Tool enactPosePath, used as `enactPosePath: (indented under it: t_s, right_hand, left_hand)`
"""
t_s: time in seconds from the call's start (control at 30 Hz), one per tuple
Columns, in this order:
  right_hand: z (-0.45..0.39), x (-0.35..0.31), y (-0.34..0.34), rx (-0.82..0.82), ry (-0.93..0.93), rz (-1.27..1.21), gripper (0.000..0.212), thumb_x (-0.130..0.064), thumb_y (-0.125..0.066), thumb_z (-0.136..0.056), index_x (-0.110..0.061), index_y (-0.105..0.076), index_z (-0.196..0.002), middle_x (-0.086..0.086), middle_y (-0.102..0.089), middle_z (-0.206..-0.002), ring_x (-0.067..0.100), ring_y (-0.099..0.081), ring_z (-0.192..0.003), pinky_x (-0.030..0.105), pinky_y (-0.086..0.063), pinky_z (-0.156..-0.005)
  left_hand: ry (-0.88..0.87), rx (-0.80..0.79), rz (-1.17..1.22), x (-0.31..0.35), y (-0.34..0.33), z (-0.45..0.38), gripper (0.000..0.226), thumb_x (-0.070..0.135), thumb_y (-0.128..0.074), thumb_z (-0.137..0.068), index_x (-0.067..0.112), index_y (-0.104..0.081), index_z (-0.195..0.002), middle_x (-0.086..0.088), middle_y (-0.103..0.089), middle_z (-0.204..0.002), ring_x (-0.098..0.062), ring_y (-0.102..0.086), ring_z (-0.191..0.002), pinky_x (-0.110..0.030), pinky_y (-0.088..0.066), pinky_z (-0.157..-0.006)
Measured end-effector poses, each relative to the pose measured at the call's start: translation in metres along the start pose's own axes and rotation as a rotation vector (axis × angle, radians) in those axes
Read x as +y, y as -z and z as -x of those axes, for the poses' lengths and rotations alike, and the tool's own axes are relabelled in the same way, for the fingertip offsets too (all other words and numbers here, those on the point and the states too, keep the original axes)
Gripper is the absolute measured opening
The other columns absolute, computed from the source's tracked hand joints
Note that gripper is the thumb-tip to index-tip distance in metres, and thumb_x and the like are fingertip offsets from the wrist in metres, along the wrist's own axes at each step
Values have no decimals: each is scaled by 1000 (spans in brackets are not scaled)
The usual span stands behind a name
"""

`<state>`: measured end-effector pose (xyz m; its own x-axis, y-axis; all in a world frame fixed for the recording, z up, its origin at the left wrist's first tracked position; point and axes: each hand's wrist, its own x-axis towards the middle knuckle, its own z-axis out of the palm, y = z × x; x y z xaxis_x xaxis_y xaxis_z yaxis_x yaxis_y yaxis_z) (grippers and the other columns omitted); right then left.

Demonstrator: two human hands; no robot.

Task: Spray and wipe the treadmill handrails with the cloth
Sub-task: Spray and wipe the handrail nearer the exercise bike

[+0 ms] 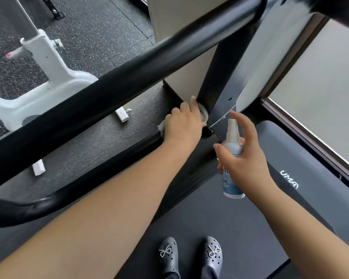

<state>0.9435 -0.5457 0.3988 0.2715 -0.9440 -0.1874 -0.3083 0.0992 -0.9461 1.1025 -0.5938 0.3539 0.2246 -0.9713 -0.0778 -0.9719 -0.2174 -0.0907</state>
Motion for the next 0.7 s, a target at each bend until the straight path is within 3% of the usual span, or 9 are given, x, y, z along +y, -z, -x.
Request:
enactPosePath:
  t_s: [0.2,0.37,0.47,0.53,0.7]
  right_hand:
    - [-1,-2,-2,-43,34,36,66,-13,-66,-88,-54,-39,-131,3,-62,-79,23,-64,-56,39,-61,-66]
    - [-2,-5,6,-54,48,58,67,-17,-67,-87,-62,-36,-127,5,-62,-82,29,-65,-65,52,-58,-74]
    - [-3,-7,11,-49,66,59,67,-18,-67,-86,-62,-37,-127,8,-61,-83,30,-65,-64,52,-58,-72]
    - [-3,-8,13,-51,76,54,67,-17,-67,-86,-60,-37,-128,7,-62,-83,32,-64,-65,51,-58,-72]
    - [-1,-10,12,-71,89,21,68,-12,-67,-87,-56,-38,-130,2,-63,-72,23,-64,-58,38,-60,-68]
  left_hand:
    - [-15,-71,-25,-71,7,64,70,55,-47,-87,17,-27,-142,-11,-54,-115,-30,-59,-94,-40,-48,-65]
    - [101,-101,-92,-122,9,125,69,51,-54,-82,9,-42,-136,-13,-62,-104,-32,-62,-84,-42,-51,-63]
    - [153,-75,-53,-105,15,114,62,49,-46,-87,9,-41,-134,-14,-60,-110,-29,-61,-93,-41,-50,-72]
    - [93,-48,-27,-83,17,91,60,51,-37,-91,11,-36,-136,-12,-57,-116,-26,-59,-97,-36,-49,-75]
    - [4,-6,18,-14,4,10,68,51,-43,-92,7,-27,-141,-16,-50,-123,-33,-54,-107,-43,-47,-80]
